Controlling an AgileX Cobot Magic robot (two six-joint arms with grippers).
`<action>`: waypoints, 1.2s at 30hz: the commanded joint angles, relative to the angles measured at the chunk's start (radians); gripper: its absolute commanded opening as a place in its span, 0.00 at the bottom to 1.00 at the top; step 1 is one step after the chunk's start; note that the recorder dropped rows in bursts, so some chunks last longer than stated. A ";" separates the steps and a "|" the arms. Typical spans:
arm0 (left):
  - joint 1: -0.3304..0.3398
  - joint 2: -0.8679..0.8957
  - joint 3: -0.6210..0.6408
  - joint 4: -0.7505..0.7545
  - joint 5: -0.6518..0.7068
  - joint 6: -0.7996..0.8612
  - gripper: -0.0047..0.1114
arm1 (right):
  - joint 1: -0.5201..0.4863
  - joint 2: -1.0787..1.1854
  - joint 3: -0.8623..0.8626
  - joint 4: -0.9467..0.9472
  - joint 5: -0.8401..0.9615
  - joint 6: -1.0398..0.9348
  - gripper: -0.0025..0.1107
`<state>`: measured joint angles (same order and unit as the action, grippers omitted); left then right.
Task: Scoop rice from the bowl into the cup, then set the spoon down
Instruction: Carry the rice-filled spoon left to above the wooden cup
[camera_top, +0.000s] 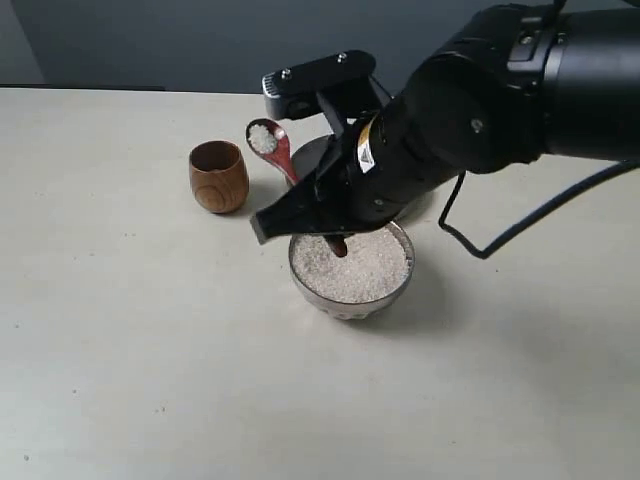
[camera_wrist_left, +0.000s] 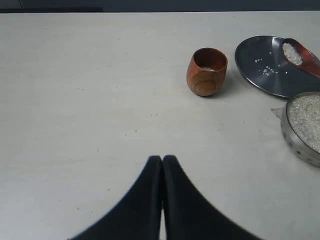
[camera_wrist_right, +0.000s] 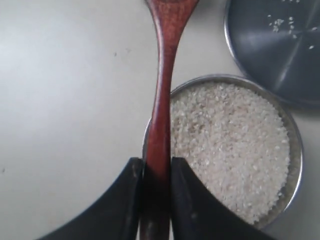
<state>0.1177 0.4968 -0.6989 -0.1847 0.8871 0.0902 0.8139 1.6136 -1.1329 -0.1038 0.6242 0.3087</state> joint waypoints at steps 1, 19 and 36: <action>0.001 0.004 -0.006 0.005 0.002 0.001 0.04 | -0.071 0.054 -0.061 0.006 0.001 -0.054 0.02; 0.001 0.004 -0.006 0.005 0.002 0.001 0.04 | -0.105 0.418 -0.459 0.025 0.133 -0.336 0.02; 0.001 0.004 -0.006 0.002 0.002 0.001 0.04 | -0.084 0.497 -0.560 -0.131 0.124 -0.436 0.02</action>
<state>0.1177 0.4968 -0.6989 -0.1847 0.8871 0.0902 0.7156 2.1105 -1.6846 -0.1533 0.7598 -0.1062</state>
